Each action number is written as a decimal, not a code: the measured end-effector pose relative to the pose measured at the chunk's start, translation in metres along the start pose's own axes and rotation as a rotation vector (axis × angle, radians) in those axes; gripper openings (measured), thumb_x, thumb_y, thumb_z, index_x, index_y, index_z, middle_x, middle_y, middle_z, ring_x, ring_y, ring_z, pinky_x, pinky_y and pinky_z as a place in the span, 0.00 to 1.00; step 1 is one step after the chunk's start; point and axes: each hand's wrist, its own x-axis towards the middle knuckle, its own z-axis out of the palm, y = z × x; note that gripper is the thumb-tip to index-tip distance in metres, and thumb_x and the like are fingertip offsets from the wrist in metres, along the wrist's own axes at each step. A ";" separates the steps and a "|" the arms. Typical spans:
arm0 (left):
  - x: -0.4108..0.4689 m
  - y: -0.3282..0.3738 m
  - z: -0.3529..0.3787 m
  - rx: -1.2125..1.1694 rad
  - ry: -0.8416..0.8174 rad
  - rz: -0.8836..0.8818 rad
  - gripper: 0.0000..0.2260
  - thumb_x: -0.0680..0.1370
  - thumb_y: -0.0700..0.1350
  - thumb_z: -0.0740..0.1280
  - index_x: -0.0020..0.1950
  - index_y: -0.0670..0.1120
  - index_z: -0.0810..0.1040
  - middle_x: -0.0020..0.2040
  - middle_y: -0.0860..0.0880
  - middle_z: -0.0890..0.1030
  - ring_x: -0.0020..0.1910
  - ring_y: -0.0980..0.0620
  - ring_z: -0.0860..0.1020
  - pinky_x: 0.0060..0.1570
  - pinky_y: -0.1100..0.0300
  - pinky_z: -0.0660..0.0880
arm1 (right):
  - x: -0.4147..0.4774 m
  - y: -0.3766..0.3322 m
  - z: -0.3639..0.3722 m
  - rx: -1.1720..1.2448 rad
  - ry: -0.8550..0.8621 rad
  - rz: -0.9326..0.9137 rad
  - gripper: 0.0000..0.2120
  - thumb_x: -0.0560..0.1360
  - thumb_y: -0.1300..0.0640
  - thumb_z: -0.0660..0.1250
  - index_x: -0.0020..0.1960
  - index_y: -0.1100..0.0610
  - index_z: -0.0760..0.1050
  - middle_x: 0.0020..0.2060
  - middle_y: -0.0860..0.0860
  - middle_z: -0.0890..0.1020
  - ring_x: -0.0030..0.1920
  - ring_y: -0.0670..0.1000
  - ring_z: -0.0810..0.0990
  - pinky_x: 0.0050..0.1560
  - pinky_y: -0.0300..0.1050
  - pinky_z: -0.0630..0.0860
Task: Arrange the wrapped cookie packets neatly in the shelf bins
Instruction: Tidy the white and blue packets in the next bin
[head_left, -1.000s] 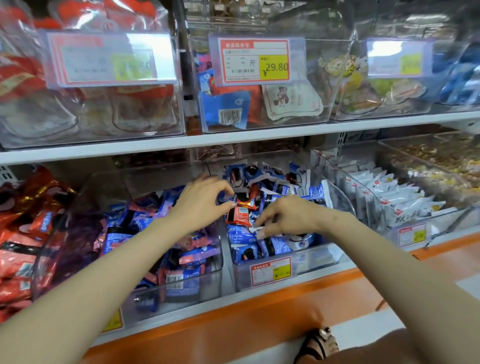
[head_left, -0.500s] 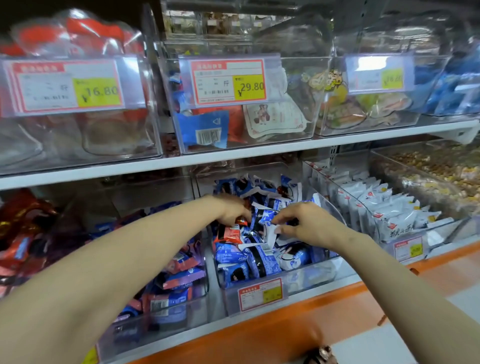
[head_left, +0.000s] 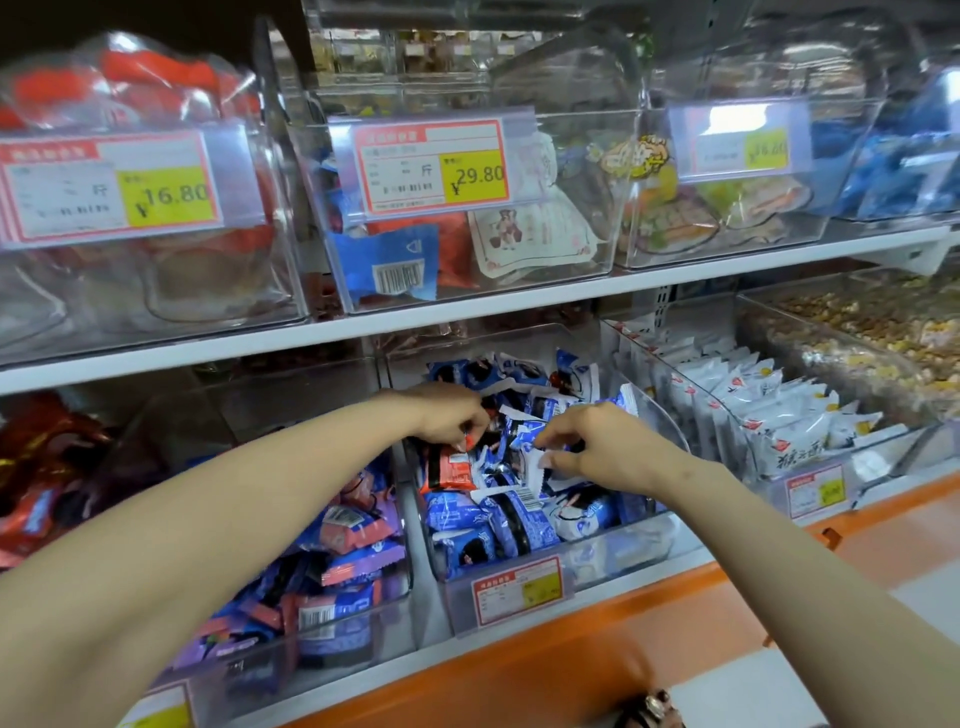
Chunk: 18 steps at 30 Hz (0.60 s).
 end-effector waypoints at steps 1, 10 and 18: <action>-0.004 -0.001 -0.002 -0.056 0.037 0.004 0.03 0.77 0.39 0.64 0.49 0.43 0.76 0.51 0.48 0.75 0.53 0.49 0.74 0.59 0.52 0.71 | 0.000 0.000 0.001 0.001 0.003 0.002 0.12 0.75 0.50 0.67 0.57 0.51 0.79 0.53 0.50 0.81 0.53 0.51 0.78 0.58 0.48 0.74; -0.052 -0.005 -0.008 -0.478 0.553 0.024 0.06 0.73 0.38 0.69 0.42 0.49 0.77 0.52 0.51 0.73 0.55 0.51 0.72 0.58 0.57 0.68 | 0.016 -0.025 0.006 -0.089 0.148 -0.066 0.16 0.76 0.44 0.65 0.59 0.50 0.78 0.54 0.49 0.80 0.58 0.51 0.73 0.59 0.45 0.66; -0.072 -0.003 0.007 -0.622 1.057 -0.271 0.03 0.72 0.34 0.70 0.45 0.38 0.80 0.48 0.50 0.74 0.48 0.54 0.73 0.44 0.68 0.67 | 0.053 -0.058 0.047 -0.337 -0.067 -0.156 0.20 0.77 0.47 0.63 0.67 0.48 0.71 0.63 0.54 0.76 0.66 0.54 0.67 0.66 0.49 0.58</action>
